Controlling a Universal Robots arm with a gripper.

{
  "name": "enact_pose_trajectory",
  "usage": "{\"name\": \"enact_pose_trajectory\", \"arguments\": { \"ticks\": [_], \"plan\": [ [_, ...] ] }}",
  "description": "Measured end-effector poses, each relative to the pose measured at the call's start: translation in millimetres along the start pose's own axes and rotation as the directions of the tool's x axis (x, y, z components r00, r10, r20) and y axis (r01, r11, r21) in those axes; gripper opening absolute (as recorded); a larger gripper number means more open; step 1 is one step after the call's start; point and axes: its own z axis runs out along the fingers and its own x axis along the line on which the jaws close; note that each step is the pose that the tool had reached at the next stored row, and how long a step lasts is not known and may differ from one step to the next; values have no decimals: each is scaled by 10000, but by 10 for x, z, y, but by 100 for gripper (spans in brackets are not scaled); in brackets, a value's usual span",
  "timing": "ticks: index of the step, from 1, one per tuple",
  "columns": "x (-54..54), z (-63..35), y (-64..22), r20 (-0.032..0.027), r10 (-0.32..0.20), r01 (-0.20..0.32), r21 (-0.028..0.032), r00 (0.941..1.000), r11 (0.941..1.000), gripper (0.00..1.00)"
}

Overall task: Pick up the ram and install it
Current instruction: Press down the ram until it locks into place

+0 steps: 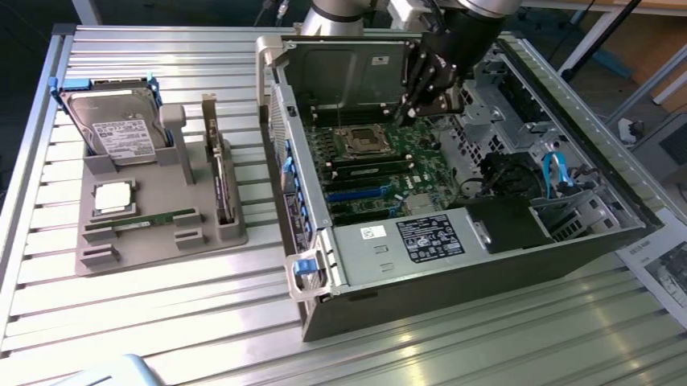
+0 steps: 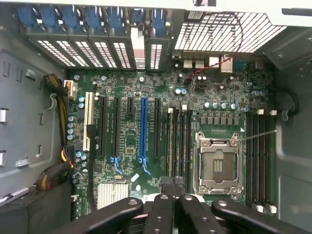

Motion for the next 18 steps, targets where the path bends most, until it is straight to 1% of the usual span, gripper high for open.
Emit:
{"name": "enact_pose_trajectory", "arguments": {
  "ticks": [1,4,8,12,13,18],
  "plan": [
    [-2,-54,4,-1,1,-1,-2,10000,10000,10],
    [-4,-154,13,-3,1,-1,-4,10000,10000,10],
    [-6,-198,17,0,0,0,-3,10000,10000,10],
    [-10,-324,30,0,0,0,-3,10000,10000,10],
    [-10,-336,31,0,0,0,-3,10000,10000,10],
    [-10,-338,31,-1,0,0,-3,10000,10000,10]
  ]
}}
